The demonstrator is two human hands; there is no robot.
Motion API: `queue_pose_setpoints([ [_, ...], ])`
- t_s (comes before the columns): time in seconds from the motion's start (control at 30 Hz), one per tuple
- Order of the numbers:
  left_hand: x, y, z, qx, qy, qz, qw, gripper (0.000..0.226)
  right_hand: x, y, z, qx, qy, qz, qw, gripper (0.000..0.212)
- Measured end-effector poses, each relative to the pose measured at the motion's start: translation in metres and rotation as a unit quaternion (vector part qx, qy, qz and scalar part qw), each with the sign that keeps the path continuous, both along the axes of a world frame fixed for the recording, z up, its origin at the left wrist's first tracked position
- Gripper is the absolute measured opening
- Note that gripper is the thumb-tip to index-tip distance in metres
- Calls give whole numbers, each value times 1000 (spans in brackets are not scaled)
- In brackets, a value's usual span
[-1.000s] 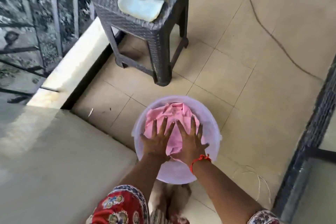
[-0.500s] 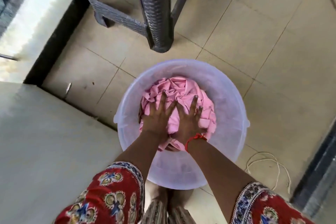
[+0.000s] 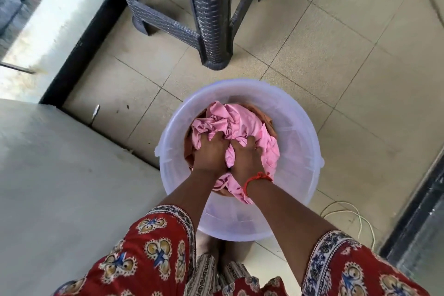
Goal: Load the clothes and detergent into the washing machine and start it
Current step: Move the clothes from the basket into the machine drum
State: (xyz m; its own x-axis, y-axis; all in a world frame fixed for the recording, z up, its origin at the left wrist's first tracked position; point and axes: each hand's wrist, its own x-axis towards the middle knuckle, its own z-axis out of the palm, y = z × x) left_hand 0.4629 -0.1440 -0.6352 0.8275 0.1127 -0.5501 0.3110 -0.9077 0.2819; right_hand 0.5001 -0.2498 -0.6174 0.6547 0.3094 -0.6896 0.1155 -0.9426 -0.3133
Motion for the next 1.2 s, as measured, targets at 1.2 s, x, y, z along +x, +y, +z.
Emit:
queue_pose_setpoints([
  [1.2, -11, 9, 593, 64, -207, 144, 966, 54, 11, 10, 617, 124, -174, 149, 965, 58],
])
